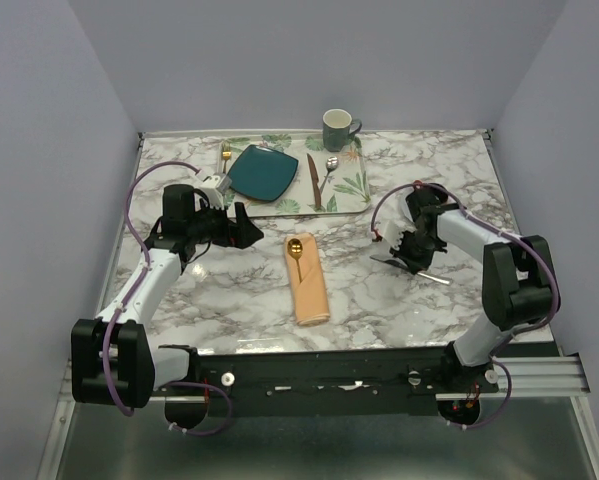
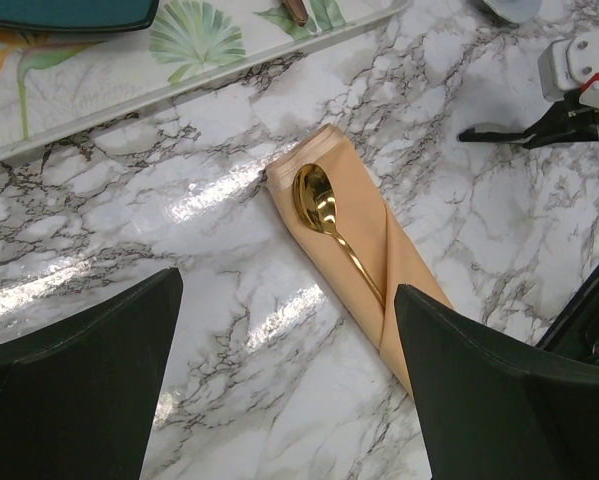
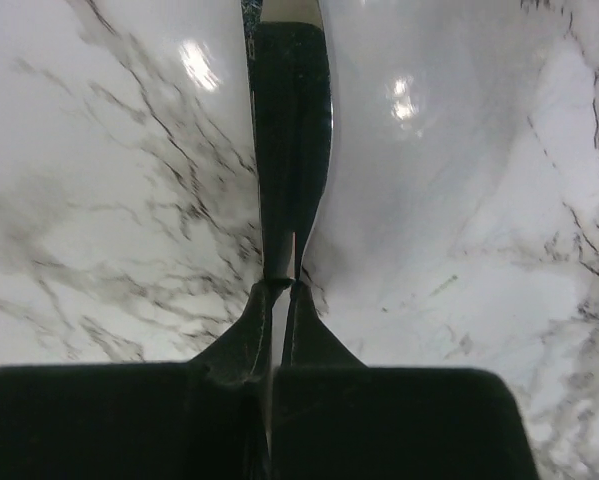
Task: Fold the napkin into a case and place the utensils inside
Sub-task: Pick up the knife from the center of the board, then insert the knife into the folded napkin.
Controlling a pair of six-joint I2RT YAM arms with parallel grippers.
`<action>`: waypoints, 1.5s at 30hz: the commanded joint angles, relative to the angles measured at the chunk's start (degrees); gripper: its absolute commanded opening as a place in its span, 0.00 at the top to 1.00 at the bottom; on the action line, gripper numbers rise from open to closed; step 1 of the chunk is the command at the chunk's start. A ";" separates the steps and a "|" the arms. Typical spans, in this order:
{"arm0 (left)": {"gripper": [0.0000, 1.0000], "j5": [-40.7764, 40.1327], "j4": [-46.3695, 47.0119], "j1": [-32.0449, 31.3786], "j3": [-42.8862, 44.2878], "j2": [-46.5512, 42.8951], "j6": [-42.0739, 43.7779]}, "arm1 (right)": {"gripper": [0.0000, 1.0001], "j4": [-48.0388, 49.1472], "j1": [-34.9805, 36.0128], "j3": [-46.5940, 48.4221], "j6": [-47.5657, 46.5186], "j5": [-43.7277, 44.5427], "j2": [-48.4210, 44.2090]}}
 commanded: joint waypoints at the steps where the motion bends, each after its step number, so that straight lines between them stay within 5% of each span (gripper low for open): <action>1: 0.01 -0.94 1.61 -0.32 -0.74 -0.23 -0.55 | 0.99 -5.13 2.14 6.47 12.41 -10.31 0.95; 17: 0.01 -1.81 3.54 -0.33 -2.15 -0.41 -2.05 | 0.99 -20.34 9.17 38.99 50.11 -12.95 15.36; 23: 0.01 -3.22 2.14 -0.33 -2.59 -1.63 -1.61 | 0.99 -13.67 15.41 45.92 63.91 -12.87 17.29; 30: 0.01 -4.80 2.49 -0.33 -4.35 -3.13 -2.58 | 0.99 -8.83 21.12 51.39 78.59 -2.70 21.60; 45: 0.01 -6.74 5.13 -0.06 -7.42 -4.98 -3.98 | 0.99 -2.86 25.61 54.91 85.02 4.63 29.34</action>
